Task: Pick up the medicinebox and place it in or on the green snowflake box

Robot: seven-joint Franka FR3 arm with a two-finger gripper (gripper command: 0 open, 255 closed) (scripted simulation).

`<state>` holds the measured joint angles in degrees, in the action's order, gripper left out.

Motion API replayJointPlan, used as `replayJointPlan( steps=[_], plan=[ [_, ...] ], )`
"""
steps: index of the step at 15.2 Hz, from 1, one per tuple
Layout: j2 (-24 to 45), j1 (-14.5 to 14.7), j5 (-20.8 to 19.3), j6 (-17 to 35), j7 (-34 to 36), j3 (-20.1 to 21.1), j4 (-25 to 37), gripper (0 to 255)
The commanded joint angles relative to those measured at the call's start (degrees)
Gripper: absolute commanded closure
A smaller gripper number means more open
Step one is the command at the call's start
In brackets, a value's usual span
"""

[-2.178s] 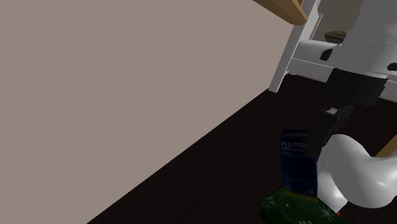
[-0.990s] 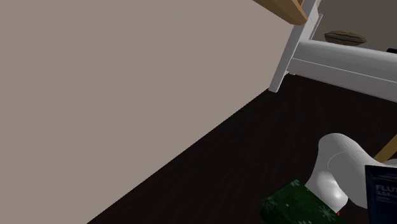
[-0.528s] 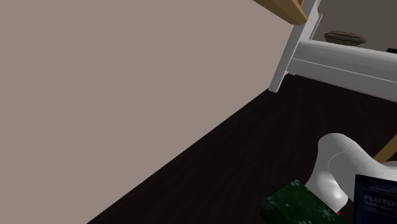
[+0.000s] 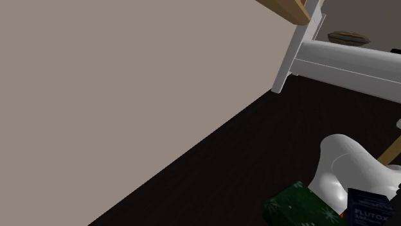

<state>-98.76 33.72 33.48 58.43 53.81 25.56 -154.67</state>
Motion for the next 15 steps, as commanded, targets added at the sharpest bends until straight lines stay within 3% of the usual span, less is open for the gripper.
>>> replayJointPlan(
  steps=[1,10,11,15],
  plan=[
    [-1.37,0.42,0.87,0.31,-0.01,0.91,-1.65,255],
    [-2.16,0.8,1.34,0.45,0.1,1.42,-2.58,255],
    [-2.08,0.77,1.24,0.44,0.08,1.33,-2.5,0],
    [-2.08,0.78,1.21,0.35,0.13,1.27,-2.41,0]
  ],
)
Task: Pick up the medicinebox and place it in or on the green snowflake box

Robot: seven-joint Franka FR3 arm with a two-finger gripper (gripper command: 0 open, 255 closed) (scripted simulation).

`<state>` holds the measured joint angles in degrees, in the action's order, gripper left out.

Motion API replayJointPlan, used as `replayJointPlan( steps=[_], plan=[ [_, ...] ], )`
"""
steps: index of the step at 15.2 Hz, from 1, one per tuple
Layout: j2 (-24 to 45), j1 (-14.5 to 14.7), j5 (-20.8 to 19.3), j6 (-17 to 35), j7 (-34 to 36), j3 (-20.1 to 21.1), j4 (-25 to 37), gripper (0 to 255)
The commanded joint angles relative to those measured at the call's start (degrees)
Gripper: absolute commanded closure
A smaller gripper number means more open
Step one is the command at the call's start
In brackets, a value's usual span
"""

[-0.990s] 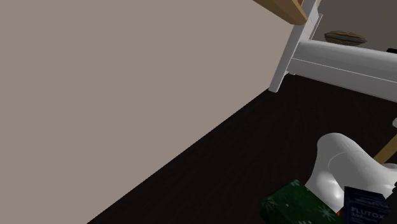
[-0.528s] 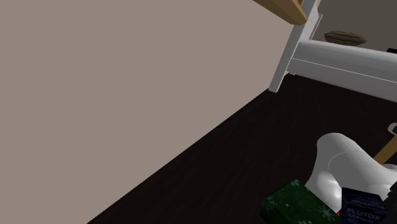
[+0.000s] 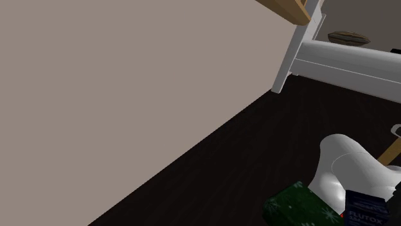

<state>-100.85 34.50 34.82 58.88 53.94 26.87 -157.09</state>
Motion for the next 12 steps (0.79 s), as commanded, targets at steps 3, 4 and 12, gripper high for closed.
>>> replayJointPlan(
  steps=[3,4,12],
  plan=[
    [3.68,-1.21,-2.34,-0.47,-0.27,-2.27,4.01,0],
    [5.52,-1.73,-3.38,-0.79,-0.33,-3.32,6.15,0],
    [6.96,-2.09,-4.14,-1.08,-0.35,-4.08,7.86,0]
  ],
)
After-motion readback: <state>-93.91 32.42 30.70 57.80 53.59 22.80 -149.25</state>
